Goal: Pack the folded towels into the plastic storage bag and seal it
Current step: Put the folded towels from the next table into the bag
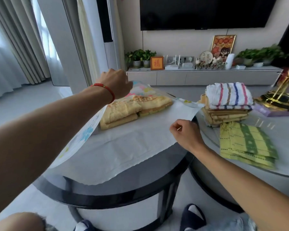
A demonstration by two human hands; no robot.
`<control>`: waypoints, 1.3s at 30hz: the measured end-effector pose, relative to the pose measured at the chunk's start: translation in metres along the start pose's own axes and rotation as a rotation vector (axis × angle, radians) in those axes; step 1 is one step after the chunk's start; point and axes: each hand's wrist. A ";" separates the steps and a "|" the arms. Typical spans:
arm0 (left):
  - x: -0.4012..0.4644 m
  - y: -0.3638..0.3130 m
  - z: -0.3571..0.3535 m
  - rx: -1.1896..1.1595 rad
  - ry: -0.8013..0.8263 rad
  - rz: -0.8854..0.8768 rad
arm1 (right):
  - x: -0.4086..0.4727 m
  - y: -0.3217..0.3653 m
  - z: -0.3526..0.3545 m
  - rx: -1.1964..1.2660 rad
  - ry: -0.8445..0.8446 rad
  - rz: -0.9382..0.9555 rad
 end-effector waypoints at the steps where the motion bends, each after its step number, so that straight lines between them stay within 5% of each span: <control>1: -0.001 -0.001 -0.002 0.005 -0.010 0.004 | -0.005 -0.016 0.018 -0.002 -0.061 -0.054; 8: -0.005 -0.007 -0.019 0.105 0.001 0.040 | -0.021 -0.148 0.119 -0.469 -0.312 -0.579; 14: -0.006 -0.008 -0.034 0.041 0.048 0.088 | -0.026 -0.209 0.144 -0.265 -0.303 -0.917; 20: -0.009 -0.013 -0.042 0.068 0.085 0.107 | -0.008 -0.215 0.167 -0.203 -0.245 -0.913; 27: -0.019 -0.007 -0.036 0.052 0.081 0.033 | -0.012 -0.186 0.194 0.753 0.047 -0.822; 32: -0.038 0.019 -0.013 0.118 0.063 0.099 | -0.052 -0.125 0.192 1.035 0.251 -0.579; 39: -0.067 0.047 0.034 0.096 0.537 0.385 | -0.066 0.006 0.085 1.239 0.619 -0.463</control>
Point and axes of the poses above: each hand's wrist, its own x-axis towards the middle knuckle, its own z-axis out of the back of the hand, y = z × x, and after that the axes turned 3 degrees about y, right-handed
